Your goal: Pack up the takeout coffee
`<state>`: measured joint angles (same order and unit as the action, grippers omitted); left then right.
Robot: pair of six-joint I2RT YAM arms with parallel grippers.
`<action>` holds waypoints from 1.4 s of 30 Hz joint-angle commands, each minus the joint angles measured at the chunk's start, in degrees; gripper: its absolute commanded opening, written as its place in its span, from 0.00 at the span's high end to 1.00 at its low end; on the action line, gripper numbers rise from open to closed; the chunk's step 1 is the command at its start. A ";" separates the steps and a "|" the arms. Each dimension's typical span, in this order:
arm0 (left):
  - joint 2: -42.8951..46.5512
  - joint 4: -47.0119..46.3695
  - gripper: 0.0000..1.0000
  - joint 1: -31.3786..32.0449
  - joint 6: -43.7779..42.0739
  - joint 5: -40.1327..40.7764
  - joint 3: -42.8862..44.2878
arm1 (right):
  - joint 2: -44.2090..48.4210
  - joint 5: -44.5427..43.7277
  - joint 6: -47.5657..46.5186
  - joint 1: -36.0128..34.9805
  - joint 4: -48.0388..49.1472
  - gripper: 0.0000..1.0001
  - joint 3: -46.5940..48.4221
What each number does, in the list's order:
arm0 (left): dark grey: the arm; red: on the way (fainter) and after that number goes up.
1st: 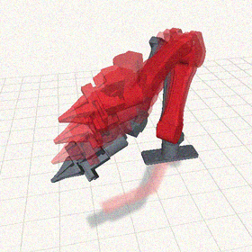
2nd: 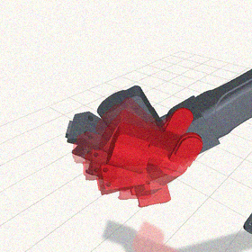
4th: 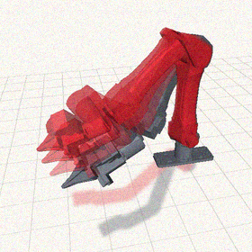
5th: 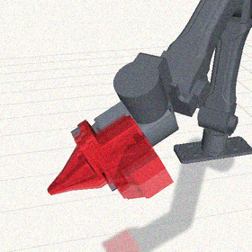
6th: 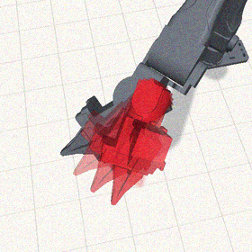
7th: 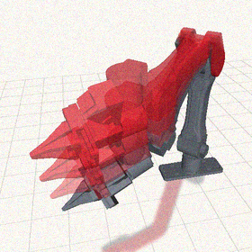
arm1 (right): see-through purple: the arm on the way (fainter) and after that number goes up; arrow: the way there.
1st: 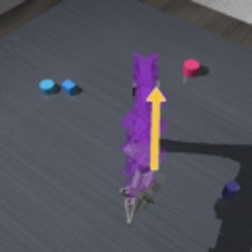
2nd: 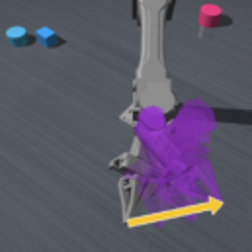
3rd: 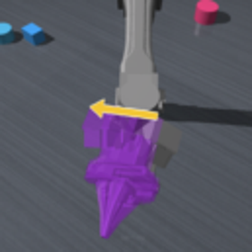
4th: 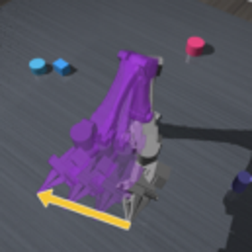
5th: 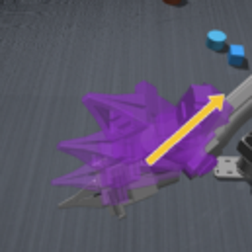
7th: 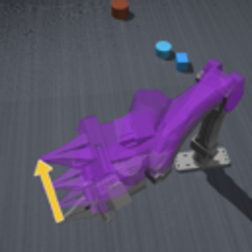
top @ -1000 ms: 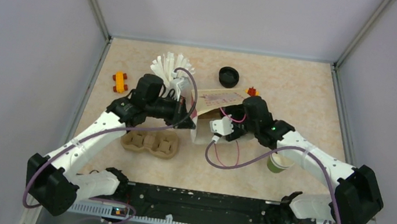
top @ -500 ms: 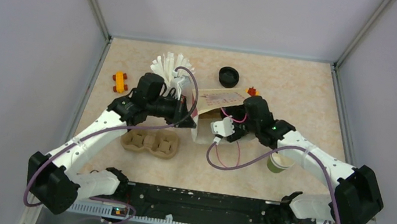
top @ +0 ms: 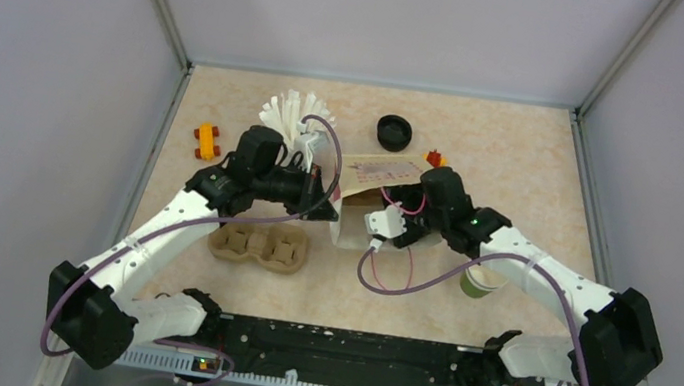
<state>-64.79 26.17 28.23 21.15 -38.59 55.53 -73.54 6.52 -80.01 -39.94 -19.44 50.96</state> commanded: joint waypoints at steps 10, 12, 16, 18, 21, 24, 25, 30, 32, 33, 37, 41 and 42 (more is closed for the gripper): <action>-0.07 -1.41 1.00 0.24 1.35 -2.06 1.89 | -1.56 -1.46 -1.10 0.92 4.59 0.39 -1.92; -0.07 -1.24 1.00 0.25 1.43 -2.01 1.78 | -1.92 -1.56 -1.12 1.16 6.13 0.39 -2.34; -0.48 -1.23 1.00 0.20 2.16 -2.57 1.60 | -2.81 -1.32 -0.97 1.78 7.55 0.39 -2.09; -0.72 -1.30 1.00 0.22 2.32 -2.70 1.67 | -2.77 -0.98 -0.89 2.31 7.61 0.39 -2.17; -0.93 -1.14 1.00 0.20 2.40 -2.57 2.00 | -2.28 -0.38 -1.05 3.07 7.93 0.39 -3.02; -0.95 -1.12 1.00 0.25 2.65 -2.47 2.01 | -2.06 -0.38 -1.14 3.53 8.21 0.38 -4.25; -0.95 -1.12 1.00 0.22 2.67 -2.48 2.02 | -1.97 -0.45 -1.05 3.60 8.61 0.38 -4.55; -1.29 -1.35 1.00 0.25 3.29 -2.42 2.28 | -2.05 -0.95 -0.52 3.64 8.24 0.33 -4.47; -1.42 -1.77 1.00 0.23 3.61 -2.49 2.28 | -1.88 -1.34 -0.76 3.64 8.49 0.33 -4.74; -1.53 -1.90 1.00 0.25 3.63 -2.41 2.42 | -1.80 -1.59 -0.85 3.64 8.69 0.33 -4.99; -1.58 -1.91 1.00 0.20 3.88 -2.48 2.91 | -1.55 -1.73 0.45 3.73 8.71 0.32 -5.35; -1.55 -1.98 1.00 0.19 3.90 -2.17 3.24 | -1.37 -1.34 2.23 3.73 5.71 0.26 -3.28; -1.56 -1.97 1.00 0.24 3.90 -2.04 3.45 | -1.30 -1.22 2.47 3.72 4.68 0.26 -1.99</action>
<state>-66.30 25.93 28.23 24.36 -39.40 56.12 -75.61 5.43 -80.55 -37.54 -10.26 46.57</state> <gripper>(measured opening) 0.005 0.741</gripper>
